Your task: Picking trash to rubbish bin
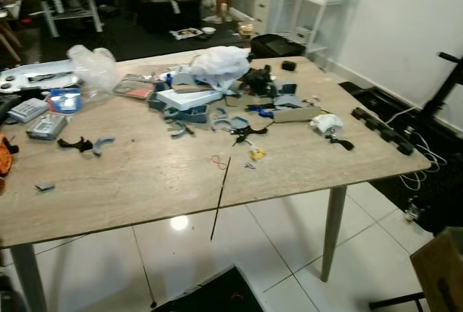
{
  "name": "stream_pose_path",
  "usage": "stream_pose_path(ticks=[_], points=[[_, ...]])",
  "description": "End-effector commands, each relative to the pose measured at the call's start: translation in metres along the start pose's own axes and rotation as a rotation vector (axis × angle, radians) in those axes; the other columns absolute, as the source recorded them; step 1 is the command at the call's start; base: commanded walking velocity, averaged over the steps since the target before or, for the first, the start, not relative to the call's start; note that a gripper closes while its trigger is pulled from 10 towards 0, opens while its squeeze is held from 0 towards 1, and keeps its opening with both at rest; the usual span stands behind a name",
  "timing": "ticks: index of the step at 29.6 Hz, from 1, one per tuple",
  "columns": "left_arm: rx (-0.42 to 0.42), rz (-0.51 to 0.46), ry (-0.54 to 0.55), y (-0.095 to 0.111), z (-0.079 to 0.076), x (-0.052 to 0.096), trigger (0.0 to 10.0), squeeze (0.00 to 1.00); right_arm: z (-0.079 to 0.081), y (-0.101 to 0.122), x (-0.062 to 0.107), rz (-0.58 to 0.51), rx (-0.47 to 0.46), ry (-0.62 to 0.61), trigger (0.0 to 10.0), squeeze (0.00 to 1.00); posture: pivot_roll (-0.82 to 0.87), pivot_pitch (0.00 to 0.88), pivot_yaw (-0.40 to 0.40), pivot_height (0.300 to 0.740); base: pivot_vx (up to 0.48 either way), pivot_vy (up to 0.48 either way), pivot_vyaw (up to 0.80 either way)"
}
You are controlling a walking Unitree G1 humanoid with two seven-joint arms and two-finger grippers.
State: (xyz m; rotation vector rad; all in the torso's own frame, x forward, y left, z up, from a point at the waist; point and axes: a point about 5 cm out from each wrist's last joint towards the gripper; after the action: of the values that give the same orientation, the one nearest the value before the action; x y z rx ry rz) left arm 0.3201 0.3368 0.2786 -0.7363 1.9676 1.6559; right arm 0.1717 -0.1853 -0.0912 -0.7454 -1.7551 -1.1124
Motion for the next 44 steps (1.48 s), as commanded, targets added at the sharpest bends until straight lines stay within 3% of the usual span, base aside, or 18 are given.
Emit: stream_pose_path(ticks=[1, 2, 3, 4, 5, 6, 7, 14, 17, 18, 19, 22, 25, 37, 42, 44], points=[[-0.050, 0.132, -0.131, -0.031, -0.027, 0.000, 10.0, 0.00, 0.016, -0.013, 0.000, 0.043, -0.007, 0.057, 10.0, 0.00, -0.06, 0.188, 0.015, 0.740, 0.000, 0.000, 0.00], [-0.050, 0.132, -0.131, -0.031, -0.027, 0.000, 10.0, 0.00, 0.016, -0.013, 0.000, 0.043, -0.007, 0.057, 10.0, 0.00, -0.06, 0.188, 0.015, 0.740, 0.000, 0.000, 0.00], [-0.063, 0.257, -0.309, -0.061, -0.067, 0.000, 10.0, 0.06, 0.018, -0.017, 0.000, 0.051, -0.014, 0.060, 10.0, 0.00, -0.06, 0.210, 0.023, 0.740, 0.000, 0.000, 0.00], [-0.063, 0.257, -0.309, -0.061, -0.067, 0.000, 10.0, 0.06, 0.018, -0.017, 0.000, 0.051, -0.014, 0.060, 10.0, 0.00, -0.06, 0.210, 0.023, 0.740, 0.000, 0.000, 0.00], [-0.057, 0.289, -0.358, -0.068, -0.079, 0.000, 10.0, 0.54, 0.019, -0.020, 0.000, 0.056, -0.016, 0.062, 10.0, 0.00, -0.06, 0.220, 0.026, 0.740, 0.000, 0.000, 0.00], [-0.057, 0.289, -0.358, -0.068, -0.079, 0.000, 10.0, 0.54, 0.019, -0.020, 0.000, 0.056, -0.016, 0.062, 10.0, 0.00, -0.06, 0.220, 0.026, 0.740, 0.000, 0.000, 0.00], [-0.061, 0.311, -0.379, -0.072, -0.086, -0.001, 10.0, 1.00, 0.021, -0.022, 0.001, 0.062, -0.018, 0.064, 10.0, 0.00, -0.06, 0.236, 0.029, 0.740, 0.000, 0.000, 0.00], [-0.098, 0.367, -0.384, -0.082, -0.097, -0.005, 10.0, 1.00, 0.024, -0.031, 0.001, 0.084, -0.020, 0.073, 10.0, 0.00, -0.07, 0.274, 0.040, 0.740, 0.000, 0.000, 0.00], [-0.261, 0.458, -0.328, -0.094, -0.101, -0.009, 10.0, 1.00, 0.031, -0.049, 0.004, 0.122, -0.033, 0.083, 10.0, 0.00, -0.10, 0.336, 0.050, 0.740, 0.000, 0.000, 0.00], [-0.261, 0.458, -0.328, -0.094, -0.101, -0.009, 10.0, 1.00, 0.031, -0.049, 0.004, 0.122, -0.033, 0.083, 10.0, 0.00, -0.10, 0.336, 0.050, 0.740, 0.000, 0.000, 0.00], [-0.293, 0.465, -0.314, -0.095, -0.100, -0.011, 10.0, 0.00, 0.032, -0.054, 0.005, 0.130, -0.036, 0.084, 10.0, 0.00, -0.11, 0.351, 0.051, 0.740, 0.000, 0.000, 0.00], [-0.348, 0.480, -0.269, -0.093, -0.092, -0.017, 10.0, 0.00, 0.035, -0.063, 0.007, 0.141, -0.041, 0.085, 10.0, 0.00, -0.12, 0.382, 0.053, 0.740, 0.000, 0.000, 0.00], [-0.426, 0.503, -0.185, -0.084, -0.074, -0.027, 10.0, 0.00, 0.039, -0.073, 0.009, 0.151, -0.049, 0.084, 10.0, 0.00, -0.14, 0.416, 0.057, 0.740, 0.000, 0.000, 0.00], [-0.472, 0.434, -0.023, -0.045, -0.038, -0.051, 10.0, 0.00, 0.044, -0.088, 0.013, 0.160, -0.053, 0.090, 10.0, 0.00, -0.16, 0.464, 0.053, 0.740, 0.000, 0.000, 0.00], [-0.507, 0.460, 0.043, -0.037, -0.020, -0.050, 10.0, 0.00, 0.045, -0.091, 0.014, 0.165, -0.050, 0.092, 10.0, 0.00, -0.17, 0.469, 0.051, 0.740, 0.000, 0.000, 0.00], [-0.467, 0.491, 0.089, -0.036, -0.010, -0.046, 10.0, 0.00, 0.044, -0.092, 0.014, 0.168, -0.049, 0.089, 10.0, 0.00, -0.17, 0.471, 0.049, 0.740, 0.000, 0.000, 0.00]])
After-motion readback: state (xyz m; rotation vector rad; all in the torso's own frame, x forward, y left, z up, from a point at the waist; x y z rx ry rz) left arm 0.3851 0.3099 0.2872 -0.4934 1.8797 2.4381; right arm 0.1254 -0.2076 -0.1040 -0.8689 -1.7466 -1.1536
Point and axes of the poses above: a point about 5 cm out from each wrist's last joint towards the gripper, its own x axis pointing back from the gripper into the wrist, its own y axis along the axis of the wrist's last joint, z = x × y, and after that the axes turned 3 degrees about -x, right-handed
